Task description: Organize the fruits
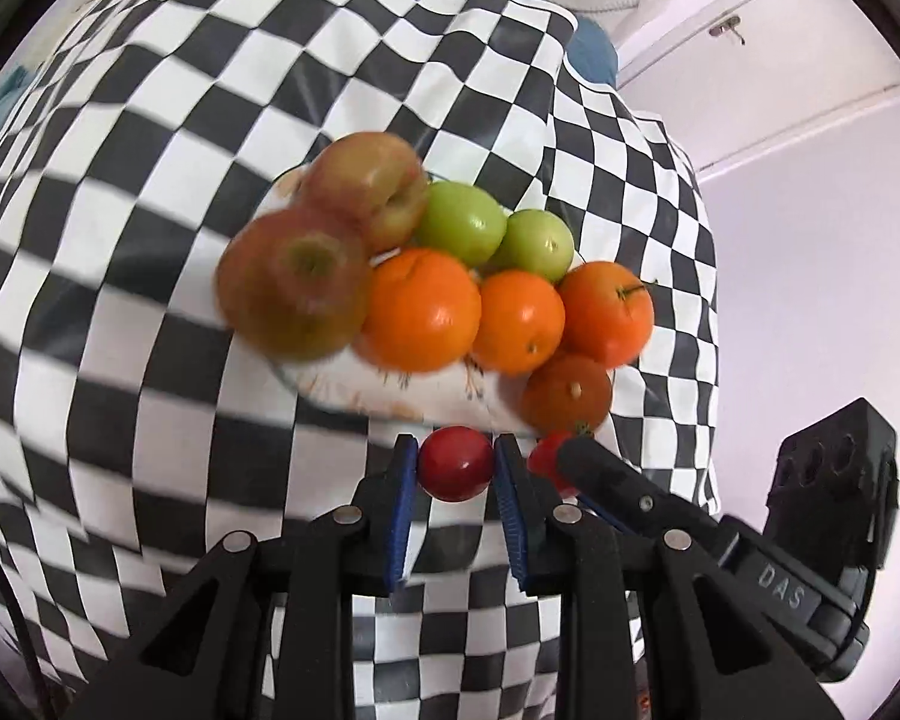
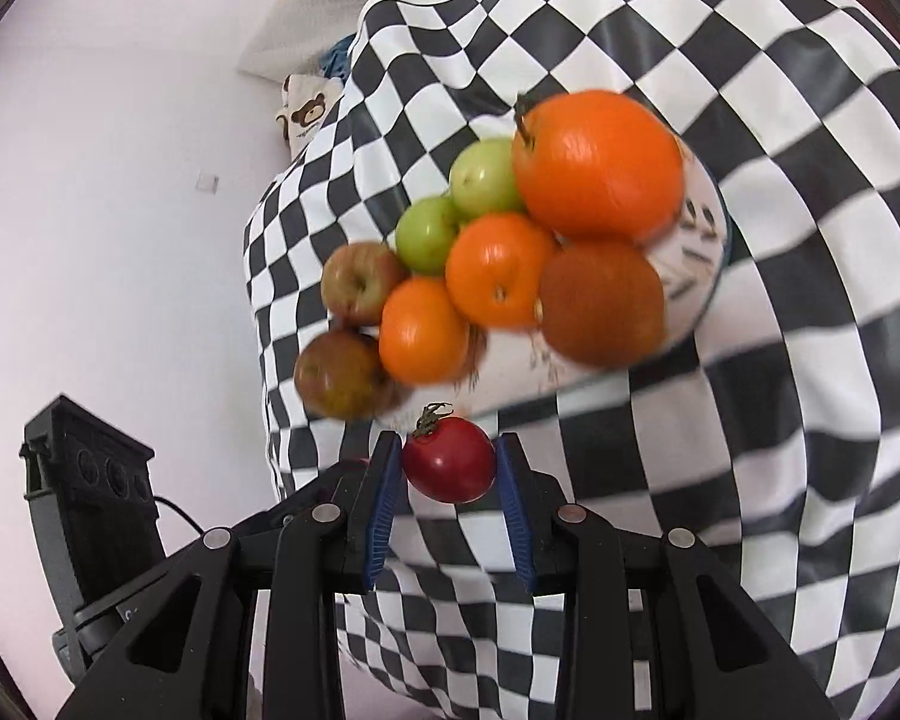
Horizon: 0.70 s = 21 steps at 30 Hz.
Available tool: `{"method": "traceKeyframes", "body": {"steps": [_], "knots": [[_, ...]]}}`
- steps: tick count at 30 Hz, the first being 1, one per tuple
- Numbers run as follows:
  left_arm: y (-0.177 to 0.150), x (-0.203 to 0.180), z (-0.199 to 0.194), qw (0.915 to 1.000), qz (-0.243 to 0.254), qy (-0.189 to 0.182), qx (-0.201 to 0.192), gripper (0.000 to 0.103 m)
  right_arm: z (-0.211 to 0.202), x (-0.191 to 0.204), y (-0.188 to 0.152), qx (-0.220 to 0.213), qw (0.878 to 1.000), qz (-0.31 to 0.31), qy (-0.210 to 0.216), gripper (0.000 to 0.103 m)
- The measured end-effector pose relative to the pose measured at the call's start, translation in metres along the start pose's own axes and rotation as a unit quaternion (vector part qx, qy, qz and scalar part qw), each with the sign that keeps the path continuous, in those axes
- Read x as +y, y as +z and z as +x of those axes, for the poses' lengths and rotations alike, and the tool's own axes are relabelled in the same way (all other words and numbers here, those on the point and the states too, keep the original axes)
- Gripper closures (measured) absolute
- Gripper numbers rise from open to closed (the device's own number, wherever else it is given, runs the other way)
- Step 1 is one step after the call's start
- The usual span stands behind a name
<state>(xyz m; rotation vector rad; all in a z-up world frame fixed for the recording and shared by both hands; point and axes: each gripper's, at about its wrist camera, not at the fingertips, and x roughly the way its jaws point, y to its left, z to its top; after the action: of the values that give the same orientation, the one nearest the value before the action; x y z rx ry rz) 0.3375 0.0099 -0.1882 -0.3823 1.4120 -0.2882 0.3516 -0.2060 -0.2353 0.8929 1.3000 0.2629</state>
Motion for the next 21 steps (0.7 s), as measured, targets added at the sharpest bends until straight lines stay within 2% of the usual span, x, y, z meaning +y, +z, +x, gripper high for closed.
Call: {"method": "traceKeyframes", "body": {"steps": [3,10,12,13,14,15,16,17,18,20,21], "knots": [[0.014,-0.004,0.009,0.9999,0.005,0.007,0.01,0.08,0.005,0.0,0.01,0.002,1.0,0.002,-0.007,0.068],[0.024,-0.008,0.019,0.9995,0.01,0.018,0.023,0.079,0.014,-0.002,0.02,0.002,1.0,0.012,-0.024,0.067],[0.026,-0.01,0.019,0.9994,0.011,0.022,0.025,0.075,0.015,-0.002,0.021,0.001,1.0,0.017,-0.025,0.067],[0.027,-0.011,0.018,0.9992,0.013,0.028,0.025,0.074,0.013,-0.002,0.021,-0.002,0.999,0.019,-0.028,0.055],[0.03,-0.015,0.018,0.9991,0.014,0.033,0.021,0.067,0.011,-0.001,0.022,-0.008,0.999,0.02,-0.029,0.036],[0.032,-0.015,0.016,0.9992,0.015,0.033,0.018,0.056,0.007,0.0,0.021,-0.014,0.999,0.019,-0.029,0.03],[0.034,-0.017,0.014,0.999,0.016,0.038,0.017,0.05,0.003,0.002,0.021,-0.021,0.999,0.017,-0.034,0.025],[0.035,-0.018,0.01,0.9987,0.02,0.044,0.011,0.037,-0.002,0.003,0.021,-0.027,0.999,0.018,-0.036,0.024],[0.036,-0.019,0.006,0.9986,0.024,0.047,0.004,0.029,-0.007,0.003,0.021,-0.03,0.999,0.018,-0.032,0.024],[0.035,-0.02,-0.002,0.9979,0.031,0.057,-0.001,0.021,-0.016,0.005,0.021,-0.038,0.998,0.016,-0.046,0.018],[0.034,-0.02,-0.006,0.9973,0.034,0.064,-0.004,0.017,-0.022,0.007,0.021,-0.044,0.996,0.002,-0.076,0.015]]}}
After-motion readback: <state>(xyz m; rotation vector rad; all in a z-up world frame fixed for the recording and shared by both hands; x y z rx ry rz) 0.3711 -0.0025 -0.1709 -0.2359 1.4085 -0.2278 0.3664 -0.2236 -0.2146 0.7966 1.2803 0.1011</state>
